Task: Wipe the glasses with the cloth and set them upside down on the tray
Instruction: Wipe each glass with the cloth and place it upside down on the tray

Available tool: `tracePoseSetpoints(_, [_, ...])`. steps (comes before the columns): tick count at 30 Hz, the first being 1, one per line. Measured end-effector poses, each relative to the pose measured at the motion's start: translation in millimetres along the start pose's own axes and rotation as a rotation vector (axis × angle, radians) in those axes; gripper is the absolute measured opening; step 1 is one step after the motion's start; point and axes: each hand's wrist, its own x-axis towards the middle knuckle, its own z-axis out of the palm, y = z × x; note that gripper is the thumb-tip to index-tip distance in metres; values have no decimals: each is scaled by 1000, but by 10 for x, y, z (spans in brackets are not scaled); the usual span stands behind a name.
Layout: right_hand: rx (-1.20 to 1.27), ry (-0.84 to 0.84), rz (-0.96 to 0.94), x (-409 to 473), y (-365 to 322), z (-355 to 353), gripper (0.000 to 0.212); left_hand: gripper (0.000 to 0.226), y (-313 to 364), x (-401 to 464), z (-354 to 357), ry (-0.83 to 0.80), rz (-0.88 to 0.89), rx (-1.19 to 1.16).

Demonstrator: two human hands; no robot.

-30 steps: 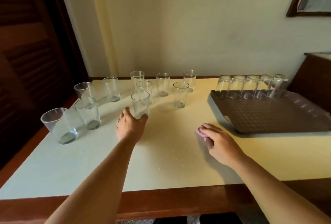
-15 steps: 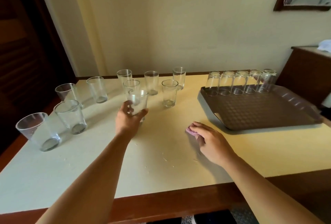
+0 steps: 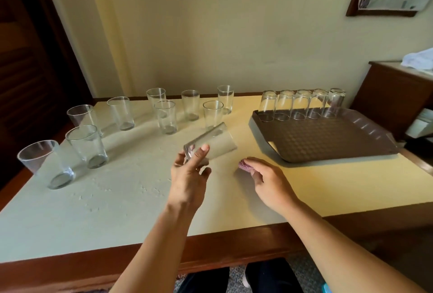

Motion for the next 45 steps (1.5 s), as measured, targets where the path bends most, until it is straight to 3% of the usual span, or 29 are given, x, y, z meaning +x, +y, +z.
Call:
tracePoseSetpoints(6, [-61,23,-58,-101,-30,-5,40,16,37,-250,186,-50,-113,-252])
tracePoseSetpoints(13, [-163,13,-128,-144,-24,6,36,57,64,-408,147,9,-277,-279])
tracePoseSetpoints(16, [-160,20,-137,-145,-22,11,36,48,104,-450,103,-30,-341,-146])
tracePoseSetpoints(19, [-183,18,-120,-147,-31,22,38,29,88,-467,47,-32,-221,20])
tracePoseSetpoints(22, [-139,11,-92,-137,-55,25,40,37,84,-470,19,-70,-58,211])
tracePoseSetpoints(28, [283,190,91,-106,-457,-136,38,41,137,-446,153,-68,-38,118])
tracePoseSetpoints(31, [480,248,55,-89,-772,-271,36,32,107,-451,262,-133,-37,112])
tracePoseSetpoints(33, [543,306,15,-90,-964,-373,38,41,59,-471,325,-151,-38,101])
tracePoseSetpoints(36, [517,357,-97,-90,-1108,-439,39,53,-18,-516,434,-229,1,90])
tracePoseSetpoints(40, [484,328,-204,-151,-1200,-443,44,46,-57,-604,617,-239,129,83])
tracePoseSetpoints(43, [513,327,-249,-353,-1246,-389,44,55,-11,-601,716,-214,106,71])
tracePoseSetpoints(45, [525,343,-259,-397,-1244,-395,44,54,15,-610,740,-300,68,134])
